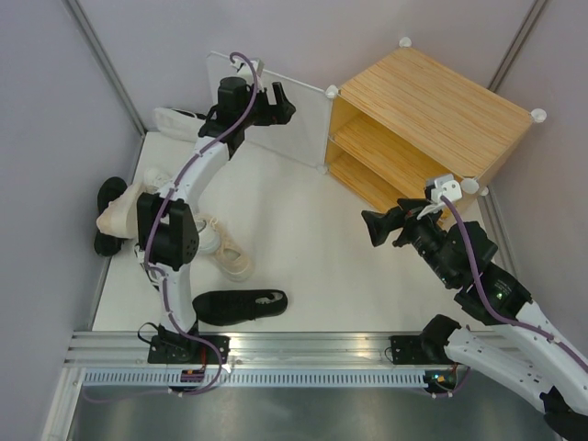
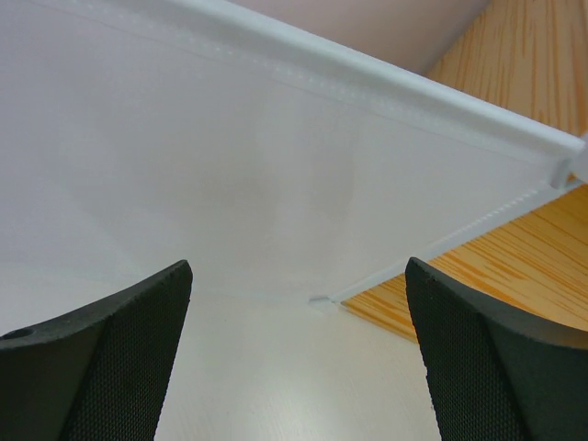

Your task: Place and organize the shoes in the shoe cabinet

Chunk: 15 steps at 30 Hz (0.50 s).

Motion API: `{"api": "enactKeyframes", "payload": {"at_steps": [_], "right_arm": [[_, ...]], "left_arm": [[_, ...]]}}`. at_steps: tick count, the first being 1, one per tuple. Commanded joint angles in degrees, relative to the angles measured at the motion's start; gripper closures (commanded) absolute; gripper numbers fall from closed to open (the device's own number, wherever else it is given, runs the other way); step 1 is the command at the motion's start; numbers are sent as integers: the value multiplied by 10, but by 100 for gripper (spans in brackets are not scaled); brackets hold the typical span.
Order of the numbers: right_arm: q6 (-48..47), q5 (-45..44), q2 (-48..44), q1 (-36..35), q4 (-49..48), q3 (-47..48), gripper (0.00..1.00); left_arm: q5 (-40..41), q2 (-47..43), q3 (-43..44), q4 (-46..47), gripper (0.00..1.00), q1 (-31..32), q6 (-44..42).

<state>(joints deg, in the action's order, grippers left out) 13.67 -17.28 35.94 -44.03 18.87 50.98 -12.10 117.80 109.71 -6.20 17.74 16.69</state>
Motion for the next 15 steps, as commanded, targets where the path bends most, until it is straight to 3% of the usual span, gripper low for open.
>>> {"api": "enactKeyframes", "payload": {"at_steps": [1,15], "right_arm": [[-1,25,-2,-2,-18,2,2],[-16,54,-3,-3,15,11,2]], "left_arm": [[6,-94,-17,9,0,-1,5],[271,-279,-161,-120,0,-24,66]]}}
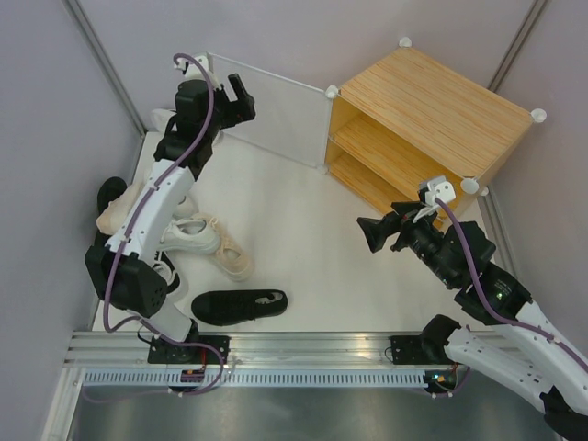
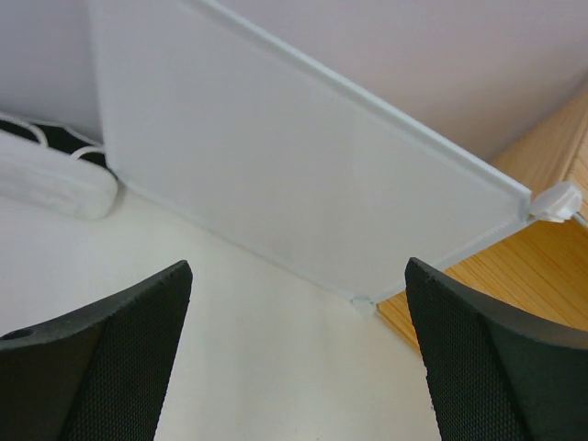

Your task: Place and organize the shoes in the shoe cabinet

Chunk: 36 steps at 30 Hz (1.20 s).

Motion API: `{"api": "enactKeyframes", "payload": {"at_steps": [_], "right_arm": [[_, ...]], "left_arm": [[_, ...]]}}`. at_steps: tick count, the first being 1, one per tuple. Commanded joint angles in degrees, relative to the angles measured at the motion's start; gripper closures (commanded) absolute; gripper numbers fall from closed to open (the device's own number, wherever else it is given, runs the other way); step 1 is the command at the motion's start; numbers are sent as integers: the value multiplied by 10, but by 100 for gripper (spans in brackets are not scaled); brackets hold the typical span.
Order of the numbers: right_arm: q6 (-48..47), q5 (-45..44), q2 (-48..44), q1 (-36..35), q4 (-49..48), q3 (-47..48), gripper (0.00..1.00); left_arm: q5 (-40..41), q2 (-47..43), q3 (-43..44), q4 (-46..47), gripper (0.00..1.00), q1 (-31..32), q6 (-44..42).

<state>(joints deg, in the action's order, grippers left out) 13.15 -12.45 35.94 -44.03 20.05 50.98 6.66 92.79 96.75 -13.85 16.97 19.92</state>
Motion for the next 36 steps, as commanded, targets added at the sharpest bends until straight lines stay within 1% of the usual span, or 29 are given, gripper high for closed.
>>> {"api": "enactKeyframes", "payload": {"at_steps": [1,5,10,13,15,17,18,20,21,22,28,33,34,36], "right_arm": [[-12,4,-3,-2,6,11,2],[-8,-14,-10,-3,13,7,2],[-13,-49,-30,-2,16,-13,2],[-21,-47,-34,-2,17,-24,2],[-26,-43,-34,-2,17,-29,2],[-30,-38,-33,-2,13,-37,2],[-33,-36,-32,-2,10,-42,2],[-36,-28,-30,-2,3,-48,2],[-37,-27,-26,-2,-1,-54,2],[-37,-24,-24,-2,-5,-57,2],[-33,6,7,-2,-34,-76,2],[-25,29,25,-2,-53,-88,2],[-24,31,28,-2,-55,-88,2],[-24,35,36,-2,-55,-89,2]], "left_arm": [[87,-34,-40,-47,0,-25,52],[76,-47,-78,-70,0,-88,106],[71,-39,-99,-81,0,-127,134],[71,-10,-90,-83,1,-143,145],[72,26,-75,-86,1,-153,154],[74,59,-43,-94,1,-162,175],[76,94,-30,-95,1,-164,181],[90,129,16,-106,1,-169,202],[93,166,31,-107,1,-168,209],[94,183,60,-107,1,-168,219],[118,313,179,-104,2,-168,236],[130,390,239,-84,3,-168,247],[133,400,254,-71,4,-185,250],[135,431,270,-57,5,-186,252]]}}
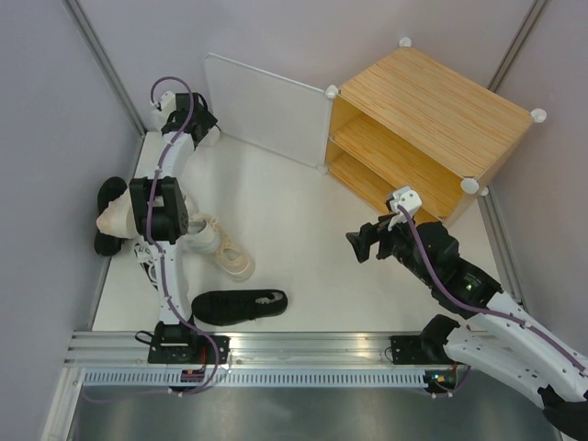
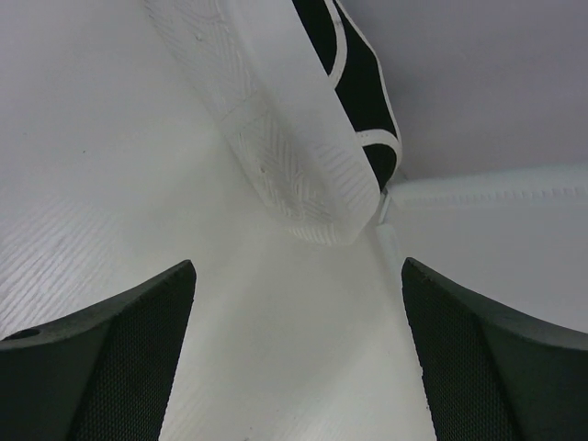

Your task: Place and organize the shoes in the shoe cabinet

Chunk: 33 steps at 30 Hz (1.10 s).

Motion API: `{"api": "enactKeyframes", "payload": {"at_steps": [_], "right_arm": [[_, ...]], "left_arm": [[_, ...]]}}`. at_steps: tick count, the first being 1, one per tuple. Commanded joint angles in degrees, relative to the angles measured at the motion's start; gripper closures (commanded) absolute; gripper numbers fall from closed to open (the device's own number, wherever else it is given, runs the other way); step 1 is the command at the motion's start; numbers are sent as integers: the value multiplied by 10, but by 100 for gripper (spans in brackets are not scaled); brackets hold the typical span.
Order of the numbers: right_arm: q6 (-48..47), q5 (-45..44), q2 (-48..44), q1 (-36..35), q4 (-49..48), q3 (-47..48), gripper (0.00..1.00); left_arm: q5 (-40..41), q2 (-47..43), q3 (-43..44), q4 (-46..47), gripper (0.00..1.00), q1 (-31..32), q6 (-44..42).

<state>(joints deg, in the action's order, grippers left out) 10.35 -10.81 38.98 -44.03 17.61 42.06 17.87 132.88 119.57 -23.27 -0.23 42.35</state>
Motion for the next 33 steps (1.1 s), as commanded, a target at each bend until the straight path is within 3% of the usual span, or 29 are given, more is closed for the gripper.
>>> {"api": "enactKeyframes", "payload": {"at_steps": [1,12,17,20,26,33], "right_arm": [[4,18,8,-2,-29,2,2],[14,18,26,-2,-24,0,2],[13,14,35,-2,-29,-1,2],[13,21,36,-2,-30,1,2],[11,29,20,-2,-26,1,2],[13,35,-5,-2,-18,-1,2]], "left_arm": [[28,40,45,52,5,-14,28],[1,145,115,115,9,-16,18],[27,143,108,74,28,-23,26],[31,111,64,31,34,-41,62],[30,4,-105,10,37,-80,125],[3,-62,-183,10,30,-93,119]]}}
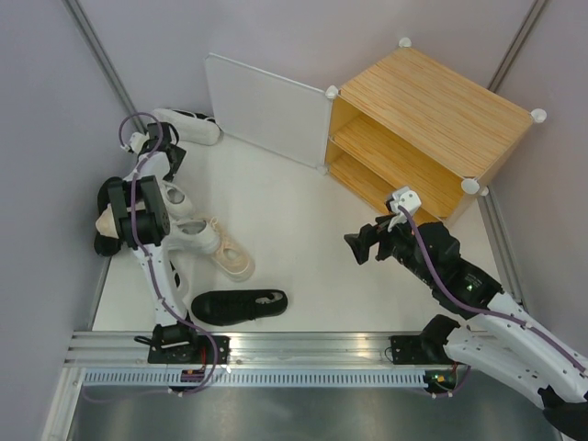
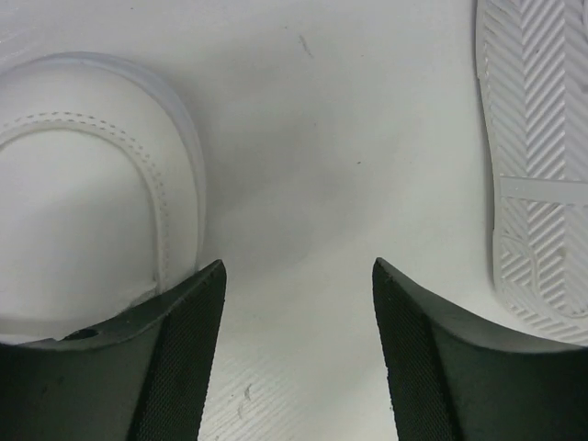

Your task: Place and organize the shoes in the shoe cabinet

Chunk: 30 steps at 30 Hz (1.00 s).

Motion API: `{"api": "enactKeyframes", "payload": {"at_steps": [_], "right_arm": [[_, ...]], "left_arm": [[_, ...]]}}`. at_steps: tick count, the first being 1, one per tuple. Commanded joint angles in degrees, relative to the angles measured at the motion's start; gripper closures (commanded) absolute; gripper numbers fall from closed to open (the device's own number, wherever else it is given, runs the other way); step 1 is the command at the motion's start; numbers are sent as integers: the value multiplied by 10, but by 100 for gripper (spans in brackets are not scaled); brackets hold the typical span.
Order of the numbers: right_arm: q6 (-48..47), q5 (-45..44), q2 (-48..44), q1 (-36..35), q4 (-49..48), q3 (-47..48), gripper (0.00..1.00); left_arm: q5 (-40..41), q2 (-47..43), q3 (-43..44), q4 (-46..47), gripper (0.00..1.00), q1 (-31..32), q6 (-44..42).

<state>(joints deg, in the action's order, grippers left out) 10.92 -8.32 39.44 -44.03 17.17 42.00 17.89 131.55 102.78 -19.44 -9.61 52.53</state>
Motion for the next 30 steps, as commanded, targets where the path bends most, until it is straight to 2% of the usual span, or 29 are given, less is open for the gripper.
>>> {"api": "enactKeyframes", "payload": {"at_steps": [1,7,12,17,22,30], "right_arm": [[8,12,-13,-2,-12,0,2],[8,9,-10,-2,-13,-4,2],[10,9,3,-2,-21,-7,2],[9,11,19,-2,-31,-10,2],[8,9,33,-2,-34,-10,2],[9,8,38,-2,-35,-12,2]], "left_arm": [[-4,-54,-17,-27,29,1,16],[-59,-82,-30,30,17,17,20],[-50,-50,29,51,8,46,8],[-49,14,99,60,7,56,17],[-39,41,110,119,3,75,6],[-14,110,194,109,4,84,0]]}}
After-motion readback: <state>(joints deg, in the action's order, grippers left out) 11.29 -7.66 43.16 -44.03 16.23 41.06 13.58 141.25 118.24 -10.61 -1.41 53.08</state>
